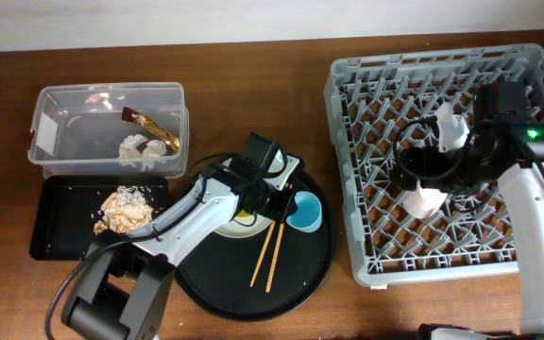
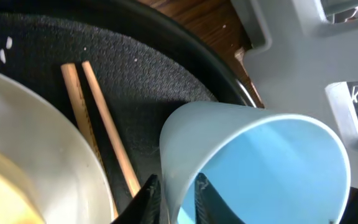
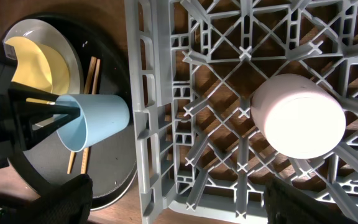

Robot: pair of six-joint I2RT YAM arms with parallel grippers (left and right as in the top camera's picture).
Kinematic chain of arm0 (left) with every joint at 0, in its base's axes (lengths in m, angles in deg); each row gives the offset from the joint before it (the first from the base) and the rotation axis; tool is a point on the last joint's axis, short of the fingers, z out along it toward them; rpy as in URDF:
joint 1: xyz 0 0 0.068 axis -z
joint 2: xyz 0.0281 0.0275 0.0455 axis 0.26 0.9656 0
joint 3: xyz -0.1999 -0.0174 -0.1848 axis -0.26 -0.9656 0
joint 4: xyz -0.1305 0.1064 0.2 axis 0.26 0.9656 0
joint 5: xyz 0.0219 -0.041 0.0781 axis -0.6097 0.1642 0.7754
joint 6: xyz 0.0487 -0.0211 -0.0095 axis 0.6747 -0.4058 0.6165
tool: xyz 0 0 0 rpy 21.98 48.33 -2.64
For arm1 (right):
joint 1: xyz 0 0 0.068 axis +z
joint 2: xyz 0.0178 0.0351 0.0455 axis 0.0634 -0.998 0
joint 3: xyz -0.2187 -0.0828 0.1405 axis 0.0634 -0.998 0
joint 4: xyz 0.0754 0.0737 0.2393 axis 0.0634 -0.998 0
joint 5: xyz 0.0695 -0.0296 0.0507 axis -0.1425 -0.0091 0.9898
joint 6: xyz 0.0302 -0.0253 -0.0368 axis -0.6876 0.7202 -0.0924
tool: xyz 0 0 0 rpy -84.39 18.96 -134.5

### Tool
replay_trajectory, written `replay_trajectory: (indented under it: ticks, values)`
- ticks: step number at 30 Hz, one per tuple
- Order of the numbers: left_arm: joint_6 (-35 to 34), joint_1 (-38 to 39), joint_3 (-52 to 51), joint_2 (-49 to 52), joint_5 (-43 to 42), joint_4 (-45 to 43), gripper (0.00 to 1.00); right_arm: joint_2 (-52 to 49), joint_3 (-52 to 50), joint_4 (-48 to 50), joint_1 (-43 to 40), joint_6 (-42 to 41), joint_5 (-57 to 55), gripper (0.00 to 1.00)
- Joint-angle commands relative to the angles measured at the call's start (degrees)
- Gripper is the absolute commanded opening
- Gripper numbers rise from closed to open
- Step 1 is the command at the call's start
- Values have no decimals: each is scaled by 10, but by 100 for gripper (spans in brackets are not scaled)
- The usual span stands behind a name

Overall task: Sort waste into correct bins and load items into the dishwasher rack
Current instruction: 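Grasp the blue cup with the left gripper and hand it to the right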

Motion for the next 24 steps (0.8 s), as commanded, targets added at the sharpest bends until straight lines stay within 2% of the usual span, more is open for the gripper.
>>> replay_trajectory:
  ticks: [1,2,3,7,9,10,12,14,16,18,21,24]
  values:
    - [3,2,-1,4,-2,10,8,8,8,-5,2,2,5,89]
    - [3,2,-1,4,-2,14,1,8,8,-7,2,2,5,89]
    - [1,1,-1,2,-2,15,0,8,8,-8,2,2,4,89]
    - [-6,-12,16,-50,-2,31,0,8,8,-9,1,2,-4,89]
    - [-29,-50,25,-106,-3,55,0,8,8,-11,1,-1,-47,89]
    - [-57,-80,25,-134,-16,59,0,8,8,-10,1,-10,-58,89]
    - [-111,-150,25,-165,-120,42,0,7,8,-6,1,-35,-48,89]
    - [-134,-193,24,-162,-256,3,0,7,5,5,1,1,64,92]
    - [-150,-213,24,-148,-419,-64,0,5,-4,7,1,93,254,96]
    - [-155,-213,24,-140,-515,-117,0,-3,-16,7,1,133,377,96]
    - [-178,-213,24,-140,-534,-139,0,-13,-23,7,7,178,510,96]
    - [-186,-208,24,-140,-538,-140,0,-13,-23,20,40,181,535,96]
